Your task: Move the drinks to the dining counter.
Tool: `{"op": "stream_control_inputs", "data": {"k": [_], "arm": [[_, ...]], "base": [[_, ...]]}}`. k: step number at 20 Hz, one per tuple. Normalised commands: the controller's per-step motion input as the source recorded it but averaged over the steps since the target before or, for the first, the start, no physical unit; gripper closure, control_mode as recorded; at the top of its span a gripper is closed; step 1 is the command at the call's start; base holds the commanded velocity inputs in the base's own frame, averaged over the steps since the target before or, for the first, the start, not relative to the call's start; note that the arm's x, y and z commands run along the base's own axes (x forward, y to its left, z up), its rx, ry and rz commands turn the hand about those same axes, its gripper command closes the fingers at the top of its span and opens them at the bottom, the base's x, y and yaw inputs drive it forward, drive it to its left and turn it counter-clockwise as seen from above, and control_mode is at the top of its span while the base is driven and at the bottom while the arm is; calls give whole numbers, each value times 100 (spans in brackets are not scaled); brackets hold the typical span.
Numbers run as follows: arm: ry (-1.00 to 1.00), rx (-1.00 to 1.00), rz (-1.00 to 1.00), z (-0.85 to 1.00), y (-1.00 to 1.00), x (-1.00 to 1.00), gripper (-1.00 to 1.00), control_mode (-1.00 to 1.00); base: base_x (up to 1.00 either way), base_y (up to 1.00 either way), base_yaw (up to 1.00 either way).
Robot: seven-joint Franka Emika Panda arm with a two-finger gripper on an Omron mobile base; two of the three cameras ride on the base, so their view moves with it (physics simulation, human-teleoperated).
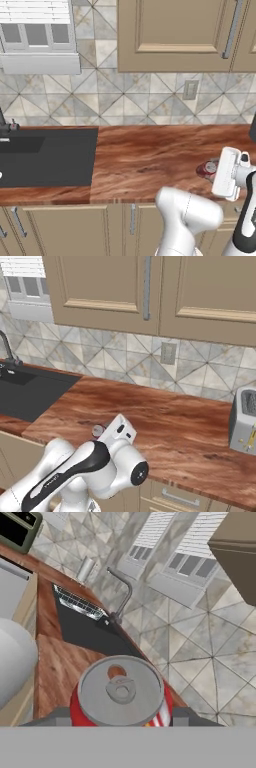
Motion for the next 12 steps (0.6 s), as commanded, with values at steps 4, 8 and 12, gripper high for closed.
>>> {"op": "stream_control_inputs", "data": {"k": [4,8,12], "arm": [[0,0,0,0,0,0,100,100],[0,0,0,0,0,0,100,100],[0,0,0,0,0,0,100,100]], "base": [[-68,0,1],[-84,14,15],[-74,24,27]]}}
